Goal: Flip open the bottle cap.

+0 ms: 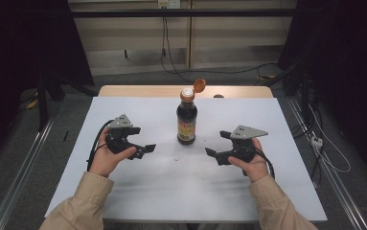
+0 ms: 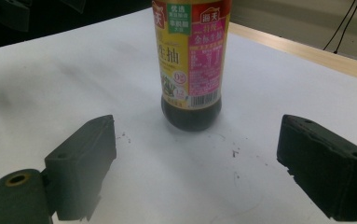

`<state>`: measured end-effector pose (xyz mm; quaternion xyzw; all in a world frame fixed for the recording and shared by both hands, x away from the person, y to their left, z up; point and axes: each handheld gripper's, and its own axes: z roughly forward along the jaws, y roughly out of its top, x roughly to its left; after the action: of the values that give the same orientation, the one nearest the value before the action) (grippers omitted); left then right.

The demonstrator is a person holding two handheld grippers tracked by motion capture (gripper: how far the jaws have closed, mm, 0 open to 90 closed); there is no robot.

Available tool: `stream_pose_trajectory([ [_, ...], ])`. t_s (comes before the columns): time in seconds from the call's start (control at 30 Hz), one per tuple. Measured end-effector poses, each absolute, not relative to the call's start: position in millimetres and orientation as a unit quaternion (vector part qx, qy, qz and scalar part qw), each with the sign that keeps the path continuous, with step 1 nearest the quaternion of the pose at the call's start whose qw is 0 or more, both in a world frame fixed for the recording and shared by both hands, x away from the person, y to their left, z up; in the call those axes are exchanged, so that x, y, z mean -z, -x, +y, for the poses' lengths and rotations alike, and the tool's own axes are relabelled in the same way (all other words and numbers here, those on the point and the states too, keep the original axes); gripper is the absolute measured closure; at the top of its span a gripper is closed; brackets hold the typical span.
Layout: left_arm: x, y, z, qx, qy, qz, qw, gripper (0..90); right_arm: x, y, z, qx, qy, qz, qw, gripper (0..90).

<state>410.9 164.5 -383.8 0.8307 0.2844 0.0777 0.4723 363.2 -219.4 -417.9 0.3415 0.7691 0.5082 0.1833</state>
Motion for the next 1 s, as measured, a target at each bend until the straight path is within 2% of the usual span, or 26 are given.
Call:
stream_pose_trajectory([
  [1.0, 399, -393, 179, -0.071, -0.831, 0.285, 0.472, 5.8, 424, -338, -237, -0.511, -0.358, 0.760, 0.182, 11.7],
])
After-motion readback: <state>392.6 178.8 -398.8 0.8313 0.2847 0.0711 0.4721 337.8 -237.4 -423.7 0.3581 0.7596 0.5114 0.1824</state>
